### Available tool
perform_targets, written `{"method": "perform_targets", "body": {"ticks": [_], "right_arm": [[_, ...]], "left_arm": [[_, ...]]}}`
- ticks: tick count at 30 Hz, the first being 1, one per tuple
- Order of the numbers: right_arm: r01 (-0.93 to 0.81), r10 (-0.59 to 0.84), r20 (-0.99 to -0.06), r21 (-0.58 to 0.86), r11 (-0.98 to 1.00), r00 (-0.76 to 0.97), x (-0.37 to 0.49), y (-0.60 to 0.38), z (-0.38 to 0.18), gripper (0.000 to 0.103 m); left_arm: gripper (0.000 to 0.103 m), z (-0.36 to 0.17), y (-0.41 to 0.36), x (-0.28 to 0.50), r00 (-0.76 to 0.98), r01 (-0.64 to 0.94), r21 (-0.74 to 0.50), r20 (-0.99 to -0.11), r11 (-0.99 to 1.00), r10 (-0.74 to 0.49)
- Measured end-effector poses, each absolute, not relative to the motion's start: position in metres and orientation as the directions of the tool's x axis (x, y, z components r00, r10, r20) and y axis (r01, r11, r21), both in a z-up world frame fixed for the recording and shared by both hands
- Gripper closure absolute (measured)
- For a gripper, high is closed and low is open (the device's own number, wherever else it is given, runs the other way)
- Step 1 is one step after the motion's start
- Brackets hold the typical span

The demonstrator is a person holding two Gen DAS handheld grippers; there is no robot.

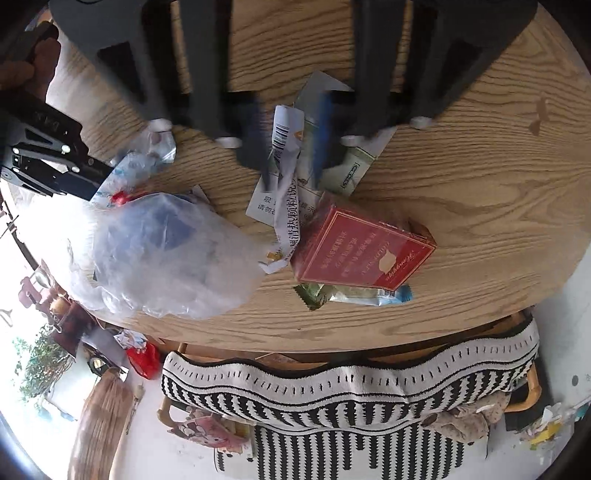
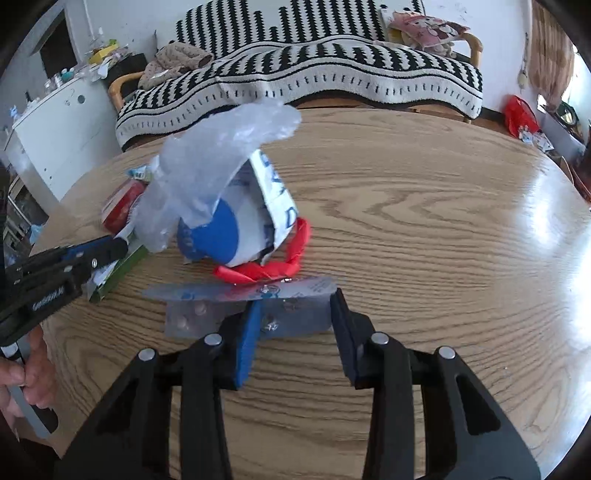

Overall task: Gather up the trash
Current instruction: 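Grasp the silver blister pack with the right tool while the left grasps the white receipt strip, then carry the blister pack and receipt strip over the bin and open both tools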

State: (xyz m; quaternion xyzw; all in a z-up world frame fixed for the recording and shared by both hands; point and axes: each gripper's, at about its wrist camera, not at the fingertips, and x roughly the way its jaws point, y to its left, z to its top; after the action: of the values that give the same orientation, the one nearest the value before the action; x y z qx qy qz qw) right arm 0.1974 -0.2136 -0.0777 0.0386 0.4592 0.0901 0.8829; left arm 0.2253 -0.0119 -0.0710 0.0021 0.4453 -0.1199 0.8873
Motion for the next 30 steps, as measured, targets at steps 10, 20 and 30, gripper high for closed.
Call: {"method": "perform_targets", "body": {"ticks": [10, 20, 30], "right_arm": [[-0.120, 0.239, -0.780, 0.208, 0.971, 0.578, 0.168, -0.232, -0.052, 0.067], [-0.052, 0.188, -0.738, 0.204, 0.978, 0.648, 0.099, -0.303, -0.008, 0.067], [0.154, 0.030, -0.714, 0.191, 0.969, 0.700, 0.000, -0.426, 0.020, 0.066]], "left_arm": [[0.093, -0.046, -0.022, 0.197, 0.578, 0.261, -0.089, -0.783, 0.961, -0.229], [0.093, -0.006, -0.043, 0.160, 0.622, 0.271, -0.105, -0.739, 0.957, -0.257], [0.093, 0.016, -0.172, 0.099, 0.569, 0.508, -0.157, -0.678, 0.847, -0.466]]}}
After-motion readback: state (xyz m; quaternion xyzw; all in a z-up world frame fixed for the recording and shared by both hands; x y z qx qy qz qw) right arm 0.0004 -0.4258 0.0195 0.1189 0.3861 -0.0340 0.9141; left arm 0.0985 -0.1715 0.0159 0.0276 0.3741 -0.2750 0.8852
